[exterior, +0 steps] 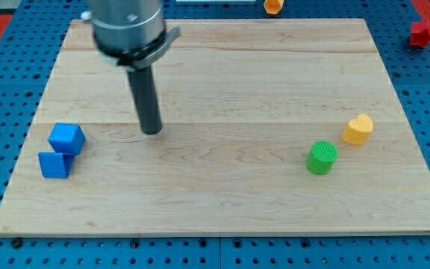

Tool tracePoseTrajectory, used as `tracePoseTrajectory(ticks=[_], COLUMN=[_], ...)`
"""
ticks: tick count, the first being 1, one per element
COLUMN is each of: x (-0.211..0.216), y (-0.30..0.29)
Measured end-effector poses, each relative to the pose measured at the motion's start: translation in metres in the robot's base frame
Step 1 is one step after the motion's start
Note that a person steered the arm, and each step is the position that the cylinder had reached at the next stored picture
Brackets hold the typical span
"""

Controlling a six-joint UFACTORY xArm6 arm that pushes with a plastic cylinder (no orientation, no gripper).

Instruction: Place the green circle right parallel to the blue cube

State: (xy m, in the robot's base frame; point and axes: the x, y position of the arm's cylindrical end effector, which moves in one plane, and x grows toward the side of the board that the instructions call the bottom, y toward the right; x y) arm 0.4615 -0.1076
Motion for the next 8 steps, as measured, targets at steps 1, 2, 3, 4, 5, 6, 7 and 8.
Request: tracePoseTrajectory(ticks=[1,2,3,4,5,6,7,8], x=[-0.078,-0.186,-0.195,-0.084,-0.116,-0.171,-0.144,0.015], y=[-0.013,0.007,0.121,0.275,0.174,0.042,0.105,0.149])
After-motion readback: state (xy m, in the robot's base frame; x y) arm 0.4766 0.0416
